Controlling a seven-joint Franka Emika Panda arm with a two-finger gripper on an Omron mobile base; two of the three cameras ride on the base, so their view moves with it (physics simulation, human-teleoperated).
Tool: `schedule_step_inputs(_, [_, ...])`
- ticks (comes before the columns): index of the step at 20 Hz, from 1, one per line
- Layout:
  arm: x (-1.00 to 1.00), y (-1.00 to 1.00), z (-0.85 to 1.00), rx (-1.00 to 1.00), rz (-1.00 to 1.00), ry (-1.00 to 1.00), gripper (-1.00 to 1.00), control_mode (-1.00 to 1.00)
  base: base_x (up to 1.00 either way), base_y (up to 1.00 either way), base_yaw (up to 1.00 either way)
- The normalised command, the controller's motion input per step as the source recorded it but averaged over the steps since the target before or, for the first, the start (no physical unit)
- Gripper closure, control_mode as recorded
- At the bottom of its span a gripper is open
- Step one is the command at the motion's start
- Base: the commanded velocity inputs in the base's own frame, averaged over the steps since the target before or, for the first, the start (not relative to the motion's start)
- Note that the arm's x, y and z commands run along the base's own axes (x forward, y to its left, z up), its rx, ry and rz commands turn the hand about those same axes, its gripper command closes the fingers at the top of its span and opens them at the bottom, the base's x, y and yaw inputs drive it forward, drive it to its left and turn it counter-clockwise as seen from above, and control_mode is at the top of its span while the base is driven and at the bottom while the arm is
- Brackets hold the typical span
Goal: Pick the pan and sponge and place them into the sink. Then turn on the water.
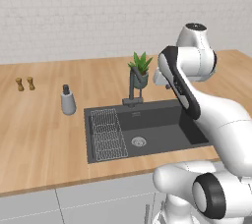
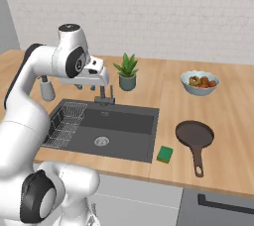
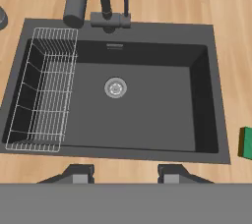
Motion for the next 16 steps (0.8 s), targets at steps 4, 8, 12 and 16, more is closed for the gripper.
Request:
schedule_step_inputs(4, [0.00,0.00,-0.04,0.00,0.00,0.01,-1.00,-1.00,0.00,0.00,0.00])
schedule_step_inputs(8, [-0.17,-0.51,-0.22,0.03,-0.01,0.00,-1.00,-1.00,0.00,0.00,0.00])
schedule_step_inputs(12, [-0.51,-1.00,-0.28,0.05,0.00,0.01,-1.00,-1.00,0.00,0.00,0.00])
schedule_step_inputs(16, [-0.53,-1.00,-0.37,0.00,-0.05,0.03,-1.00,-1.00,0.00,0.00,0.00])
